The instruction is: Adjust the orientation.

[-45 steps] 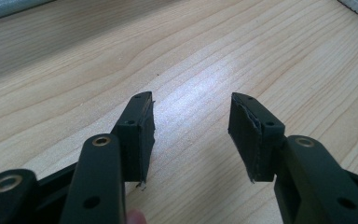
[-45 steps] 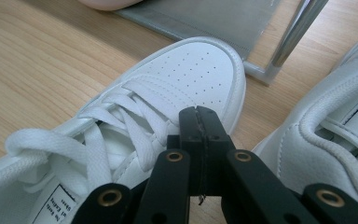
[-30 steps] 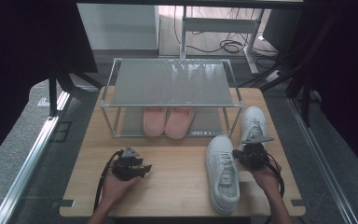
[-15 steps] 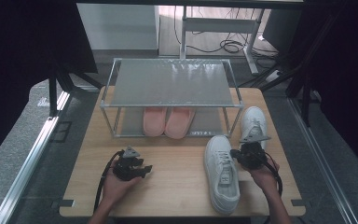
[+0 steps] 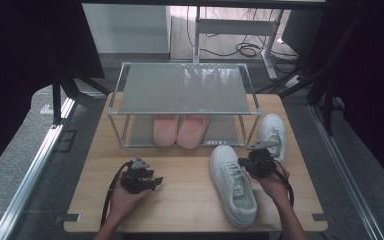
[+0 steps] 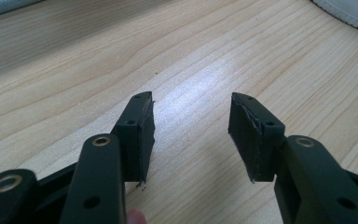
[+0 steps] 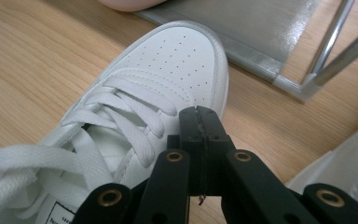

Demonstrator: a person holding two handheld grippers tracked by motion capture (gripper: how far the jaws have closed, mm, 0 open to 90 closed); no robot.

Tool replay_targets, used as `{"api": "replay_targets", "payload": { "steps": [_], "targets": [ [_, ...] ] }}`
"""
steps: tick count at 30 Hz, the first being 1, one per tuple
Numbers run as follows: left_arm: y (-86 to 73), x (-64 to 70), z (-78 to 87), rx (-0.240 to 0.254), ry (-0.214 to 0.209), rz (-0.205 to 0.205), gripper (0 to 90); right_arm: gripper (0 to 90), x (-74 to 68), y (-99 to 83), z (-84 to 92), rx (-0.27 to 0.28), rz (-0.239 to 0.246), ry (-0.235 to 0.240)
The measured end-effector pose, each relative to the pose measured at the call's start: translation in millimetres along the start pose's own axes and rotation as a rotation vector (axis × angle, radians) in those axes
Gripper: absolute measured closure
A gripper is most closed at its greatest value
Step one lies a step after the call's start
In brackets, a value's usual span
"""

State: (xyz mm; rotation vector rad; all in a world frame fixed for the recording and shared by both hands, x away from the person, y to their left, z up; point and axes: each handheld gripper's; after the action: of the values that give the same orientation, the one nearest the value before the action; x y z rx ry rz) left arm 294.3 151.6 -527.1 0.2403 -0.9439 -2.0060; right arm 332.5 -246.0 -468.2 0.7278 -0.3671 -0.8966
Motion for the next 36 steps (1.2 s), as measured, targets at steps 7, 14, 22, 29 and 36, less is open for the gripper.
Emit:
{"api": "replay_targets", "payload": {
  "steps": [7,14,22,29,36],
  "targets": [
    [-0.1,0.0,-0.1,-0.001,-0.001,0.000,51.3,90.0,-3.4,2.9,-4.2,0.006,0.006,0.020],
    [0.0,0.0,-0.7,-0.002,-0.001,-0.006,51.3,90.0,-6.8,5.1,-7.8,0.013,0.014,0.051],
    [-0.1,-0.1,-0.3,-0.001,0.000,-0.001,51.3,90.0,-10.4,7.3,-11.3,0.020,0.020,0.070],
    [-0.3,-0.6,0.0,-0.002,0.000,-0.003,51.3,90.0,-13.3,9.3,-14.5,0.028,0.031,0.088],
    [-0.3,-2.6,0.9,0.001,0.002,0.001,51.3,90.0,-12.9,10.3,-15.9,0.030,0.030,0.103]
  ]
}}
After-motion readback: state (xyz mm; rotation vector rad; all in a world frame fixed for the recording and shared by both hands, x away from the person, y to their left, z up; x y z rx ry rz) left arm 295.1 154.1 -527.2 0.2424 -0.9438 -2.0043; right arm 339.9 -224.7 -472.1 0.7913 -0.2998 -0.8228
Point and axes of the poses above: each handheld gripper's, and its own axes: z roughly backward along the jaws, y roughly out of its top, x roughly to its right, and after that the axes turned 3 degrees about x, right-handed
